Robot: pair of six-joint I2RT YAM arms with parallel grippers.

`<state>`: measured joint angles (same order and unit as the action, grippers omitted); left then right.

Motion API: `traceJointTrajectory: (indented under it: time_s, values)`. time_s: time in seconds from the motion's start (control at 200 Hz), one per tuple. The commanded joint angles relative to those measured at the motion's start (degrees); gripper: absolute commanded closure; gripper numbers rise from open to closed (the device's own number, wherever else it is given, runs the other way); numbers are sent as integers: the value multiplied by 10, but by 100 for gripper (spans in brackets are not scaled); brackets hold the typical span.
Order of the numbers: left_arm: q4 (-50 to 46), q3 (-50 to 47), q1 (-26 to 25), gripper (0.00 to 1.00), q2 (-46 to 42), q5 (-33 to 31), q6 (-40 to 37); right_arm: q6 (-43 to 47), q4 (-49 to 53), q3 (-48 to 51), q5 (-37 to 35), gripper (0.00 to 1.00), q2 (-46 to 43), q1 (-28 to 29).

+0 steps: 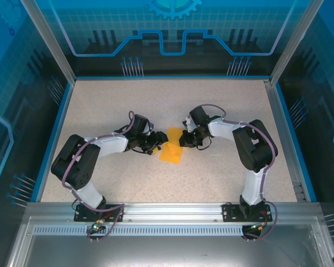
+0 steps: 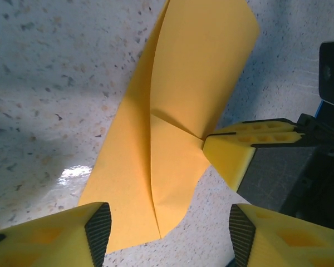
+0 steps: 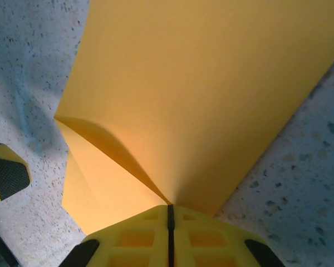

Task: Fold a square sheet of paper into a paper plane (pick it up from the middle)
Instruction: Turn over the paper at the center of the table.

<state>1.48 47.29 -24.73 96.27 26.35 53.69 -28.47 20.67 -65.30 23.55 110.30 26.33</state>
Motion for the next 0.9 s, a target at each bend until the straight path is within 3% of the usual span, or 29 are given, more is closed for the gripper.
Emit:
traceJointTrajectory:
  time_s: [0.0,0.415,0.895]
  values:
    - [27,20,-7,43,17,37,4,-2,11,-7,-4,92,9,0]
    - [10,79,-25,56,85,54,-28,-8,8,2,-10,92,8,-8]
    - [-41,81,-26,52,72,6,-59,-11,9,7,-12,92,8,-15]
